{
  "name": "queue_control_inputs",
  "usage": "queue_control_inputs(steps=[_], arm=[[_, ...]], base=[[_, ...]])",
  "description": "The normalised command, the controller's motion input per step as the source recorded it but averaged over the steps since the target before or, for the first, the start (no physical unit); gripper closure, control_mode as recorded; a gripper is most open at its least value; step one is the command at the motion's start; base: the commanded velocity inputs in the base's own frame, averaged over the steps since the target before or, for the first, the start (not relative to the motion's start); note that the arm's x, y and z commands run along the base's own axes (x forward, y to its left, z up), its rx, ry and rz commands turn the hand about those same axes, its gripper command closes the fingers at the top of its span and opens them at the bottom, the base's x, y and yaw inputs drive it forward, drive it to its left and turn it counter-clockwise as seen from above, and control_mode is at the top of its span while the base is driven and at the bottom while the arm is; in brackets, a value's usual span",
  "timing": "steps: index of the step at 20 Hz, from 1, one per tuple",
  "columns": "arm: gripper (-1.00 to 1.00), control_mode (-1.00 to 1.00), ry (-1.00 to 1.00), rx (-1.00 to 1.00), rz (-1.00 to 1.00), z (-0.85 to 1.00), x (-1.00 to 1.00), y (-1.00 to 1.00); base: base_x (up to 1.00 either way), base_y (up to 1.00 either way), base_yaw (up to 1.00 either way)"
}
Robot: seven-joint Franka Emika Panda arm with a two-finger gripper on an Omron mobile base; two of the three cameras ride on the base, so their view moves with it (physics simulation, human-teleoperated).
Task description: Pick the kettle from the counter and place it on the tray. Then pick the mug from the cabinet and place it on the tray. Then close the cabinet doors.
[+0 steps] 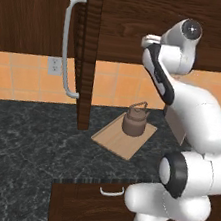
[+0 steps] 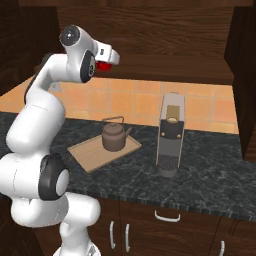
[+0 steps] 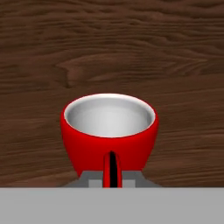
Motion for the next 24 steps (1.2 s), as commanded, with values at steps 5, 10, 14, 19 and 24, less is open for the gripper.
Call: queue_control_inputs(steps=[5,10,14,19,24], arm=[[1.0,-1.0,0.0,0.08,0.35,-0.03,-1.0,-0.04],[1.0,-1.0,0.0,0.08,0.53,-0.29,-1.0,0.0],[1.0,-1.0,0.02,0.0,0.48,-0.67,-0.79,0.0],[1.0,-1.0,0.06,-0.12,0.28,-0.99,-0.22,0.15],[1.0,-1.0,0.0,-0.26,0.07,-1.0,-0.02,0.48]], base=[[0.0,0.0,0.0],[0.0,0.0,0.0],[0.0,0.0,0.0],[0.0,0.0,0.0],[0.0,0.0,0.0]])
